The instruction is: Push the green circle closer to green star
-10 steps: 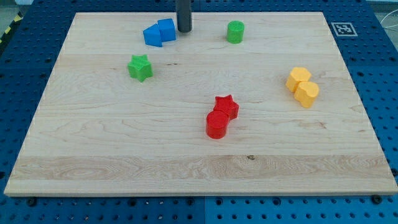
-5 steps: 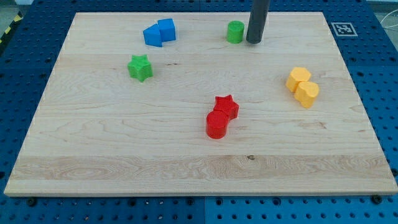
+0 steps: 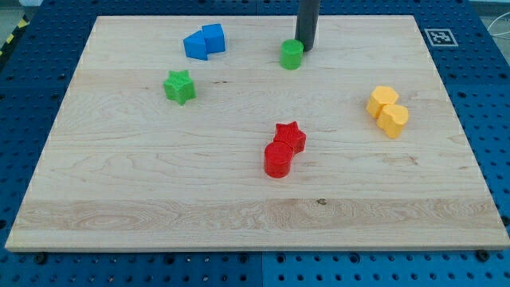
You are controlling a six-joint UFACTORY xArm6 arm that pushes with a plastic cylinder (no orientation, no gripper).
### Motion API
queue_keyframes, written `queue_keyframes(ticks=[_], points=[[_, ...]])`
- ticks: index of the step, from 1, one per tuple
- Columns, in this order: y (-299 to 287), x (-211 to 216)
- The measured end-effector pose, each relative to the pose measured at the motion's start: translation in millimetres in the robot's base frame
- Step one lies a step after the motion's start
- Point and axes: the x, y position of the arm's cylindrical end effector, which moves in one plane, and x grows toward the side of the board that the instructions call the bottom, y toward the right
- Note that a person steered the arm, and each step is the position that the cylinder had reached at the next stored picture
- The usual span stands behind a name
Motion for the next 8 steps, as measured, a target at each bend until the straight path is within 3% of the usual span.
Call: queue_keyframes(ticks=[3,5,7,8], points=[[-19,19],[-46,72],[-27,73],[-23,96]])
